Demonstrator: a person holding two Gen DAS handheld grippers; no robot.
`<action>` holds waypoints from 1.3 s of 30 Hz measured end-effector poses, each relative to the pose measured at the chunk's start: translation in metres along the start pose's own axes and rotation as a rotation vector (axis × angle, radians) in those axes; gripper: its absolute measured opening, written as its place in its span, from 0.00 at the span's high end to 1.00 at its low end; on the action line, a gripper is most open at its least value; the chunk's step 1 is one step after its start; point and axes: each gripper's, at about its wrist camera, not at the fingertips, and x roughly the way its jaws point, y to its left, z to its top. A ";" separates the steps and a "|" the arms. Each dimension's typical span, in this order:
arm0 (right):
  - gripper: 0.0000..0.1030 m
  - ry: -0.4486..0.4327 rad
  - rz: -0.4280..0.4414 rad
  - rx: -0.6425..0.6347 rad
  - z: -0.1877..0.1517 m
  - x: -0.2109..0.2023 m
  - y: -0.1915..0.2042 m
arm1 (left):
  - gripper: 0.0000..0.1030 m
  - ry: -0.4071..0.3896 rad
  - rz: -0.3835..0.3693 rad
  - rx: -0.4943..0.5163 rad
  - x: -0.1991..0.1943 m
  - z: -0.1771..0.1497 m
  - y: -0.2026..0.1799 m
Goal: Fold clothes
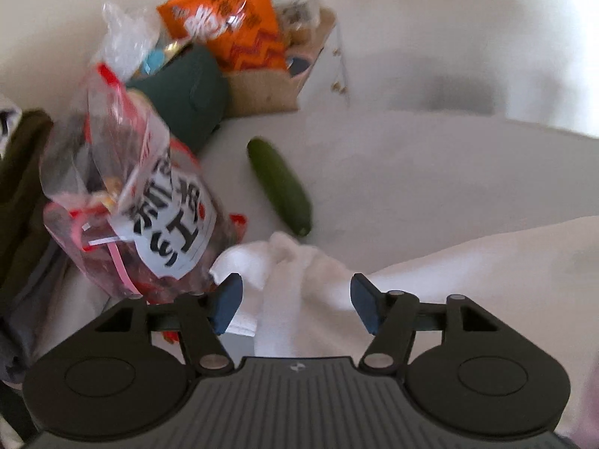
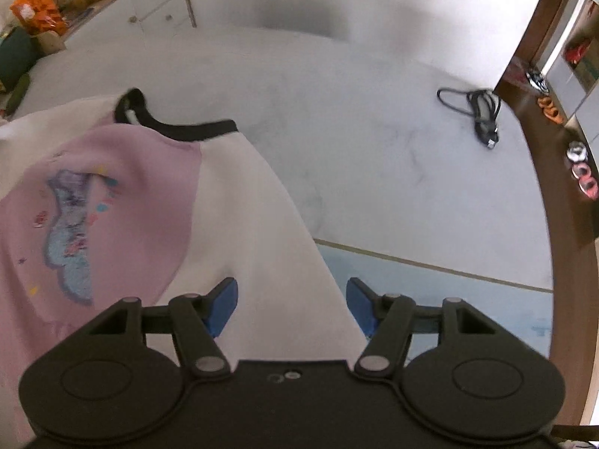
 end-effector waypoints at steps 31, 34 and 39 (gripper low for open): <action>0.00 -0.096 -0.062 -0.199 0.061 0.004 -0.024 | 0.73 0.188 -0.739 0.478 -0.111 -0.115 -0.272; 0.00 -0.100 -0.022 -0.229 0.050 -0.012 -0.025 | 0.73 0.177 -0.756 0.463 -0.124 -0.117 -0.269; 0.00 -0.103 0.050 -0.275 0.016 -0.046 -0.024 | 0.66 0.159 -0.855 0.520 -0.157 -0.120 -0.284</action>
